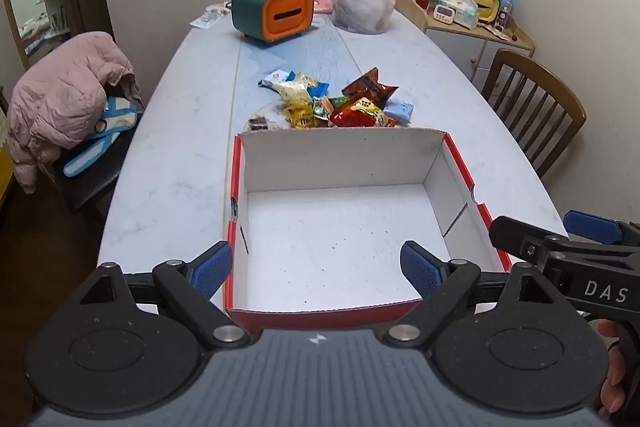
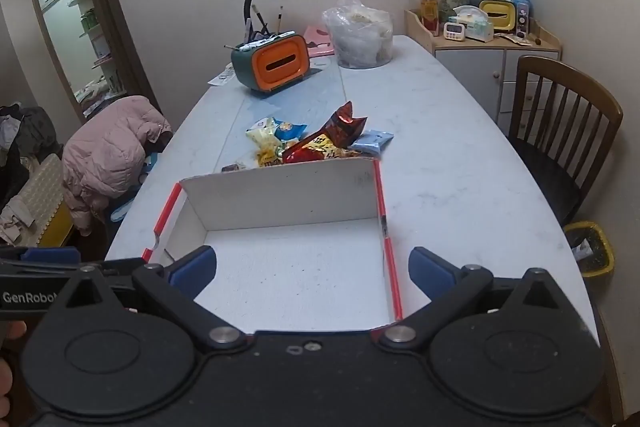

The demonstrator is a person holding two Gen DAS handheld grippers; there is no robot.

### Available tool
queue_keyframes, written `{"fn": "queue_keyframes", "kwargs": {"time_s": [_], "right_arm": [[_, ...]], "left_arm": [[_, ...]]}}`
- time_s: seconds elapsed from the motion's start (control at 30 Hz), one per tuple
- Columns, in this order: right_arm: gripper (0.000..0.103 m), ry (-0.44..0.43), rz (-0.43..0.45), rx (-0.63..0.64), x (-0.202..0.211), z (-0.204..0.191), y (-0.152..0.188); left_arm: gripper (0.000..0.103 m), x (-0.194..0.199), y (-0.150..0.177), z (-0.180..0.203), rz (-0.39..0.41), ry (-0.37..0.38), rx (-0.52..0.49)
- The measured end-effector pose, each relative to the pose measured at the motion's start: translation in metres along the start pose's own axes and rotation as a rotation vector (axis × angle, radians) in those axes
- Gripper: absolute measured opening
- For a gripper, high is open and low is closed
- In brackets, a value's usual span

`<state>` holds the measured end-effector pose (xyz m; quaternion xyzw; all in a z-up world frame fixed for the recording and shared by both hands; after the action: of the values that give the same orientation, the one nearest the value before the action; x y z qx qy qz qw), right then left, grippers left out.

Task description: Organize snacks

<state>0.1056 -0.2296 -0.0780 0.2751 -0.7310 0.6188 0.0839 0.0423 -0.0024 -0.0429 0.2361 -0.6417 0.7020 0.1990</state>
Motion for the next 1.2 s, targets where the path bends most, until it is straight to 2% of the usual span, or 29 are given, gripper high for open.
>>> {"fn": "queue_keyframes", "kwargs": {"time_s": [0.13,0.5,1.2], "right_arm": [[0.103,0.005,0.0,0.012,0.019,-0.026,0.009],[0.101,0.011,0.033,0.032,0.024,-0.035,0.011],[0.101,-0.006,0.104,0.061,0.033,-0.053,0.004]], "left_arm": [[0.091,-0.003,0.0,0.002,-0.002,0.008,0.004],[0.091,-0.003,-0.003,0.001,0.004,0.015,0.006],[0.091,0.014,-0.011,-0.011,0.084,0.02,0.014]]}}
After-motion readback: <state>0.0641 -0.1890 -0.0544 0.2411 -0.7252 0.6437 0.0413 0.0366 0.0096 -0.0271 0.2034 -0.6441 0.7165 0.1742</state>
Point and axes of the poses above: each gripper's, at about its wrist camera, not at the fingertips, and x roughly against the way its jaws point, z to its right, y to its underside, the point moved 4 cm from there along -x, roughly the way its jaws point, and after that the axes turned 14 degrees about z, right-handed, at the moved point
